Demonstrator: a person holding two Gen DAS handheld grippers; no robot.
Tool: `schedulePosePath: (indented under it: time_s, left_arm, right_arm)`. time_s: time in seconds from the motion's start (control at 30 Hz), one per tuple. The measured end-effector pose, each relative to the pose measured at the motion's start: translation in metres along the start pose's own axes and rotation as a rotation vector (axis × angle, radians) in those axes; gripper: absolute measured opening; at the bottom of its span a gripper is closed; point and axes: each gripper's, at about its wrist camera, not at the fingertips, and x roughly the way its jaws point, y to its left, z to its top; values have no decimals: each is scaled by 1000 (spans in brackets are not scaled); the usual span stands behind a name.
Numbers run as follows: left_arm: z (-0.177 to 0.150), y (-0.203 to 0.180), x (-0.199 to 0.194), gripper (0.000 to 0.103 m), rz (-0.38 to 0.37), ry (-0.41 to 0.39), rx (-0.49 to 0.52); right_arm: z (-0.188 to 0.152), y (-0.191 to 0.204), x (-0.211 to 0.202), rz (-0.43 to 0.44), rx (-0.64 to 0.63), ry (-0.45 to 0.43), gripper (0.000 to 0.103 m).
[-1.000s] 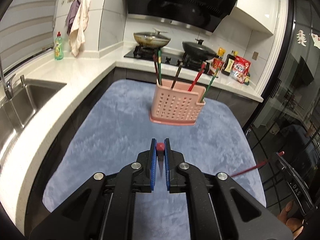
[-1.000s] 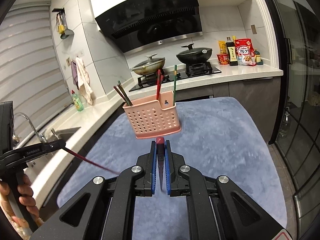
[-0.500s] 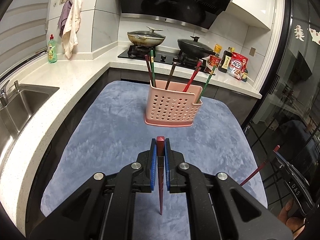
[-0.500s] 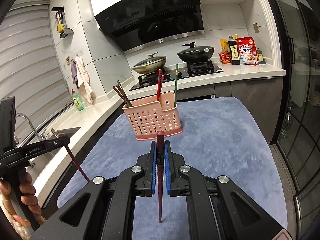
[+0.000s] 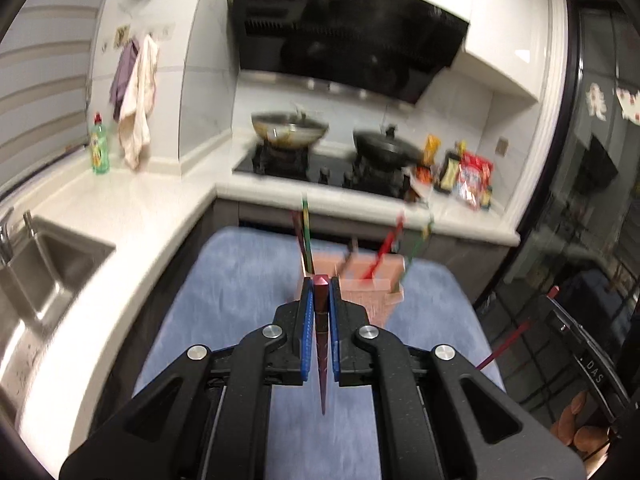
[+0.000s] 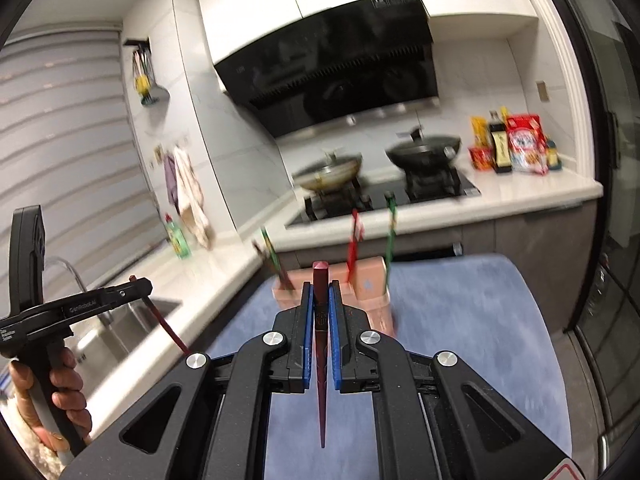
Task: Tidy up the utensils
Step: 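Lift both dark red chopsticks and carry them over the pink basket, then open the right tool to drop its chopstick while the left tool drops its own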
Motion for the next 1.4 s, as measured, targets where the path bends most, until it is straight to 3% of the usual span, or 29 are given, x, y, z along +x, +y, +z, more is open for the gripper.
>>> schedulePosePath:
  time_s: [0.17, 0.37, 0.6, 1.07, 1.4]
  left_arm:
    - [50, -5, 13, 7, 37, -94, 17]
    - [99, -13, 37, 7, 47, -193, 12]
    - [125, -20, 74, 7, 55, -223, 22]
    - [94, -12, 150, 7, 46, -84, 0]
    - [70, -9, 173, 8, 59, -27, -6]
  right_arm:
    - [47, 8, 37, 6, -37, -67, 7]
    - [88, 8, 79, 32, 7, -108, 7]
    - [106, 10, 124, 13, -1, -112, 7]
    - [73, -16, 188, -11, 45, 3, 7]
    - [44, -19, 211, -48, 27, 78, 9]
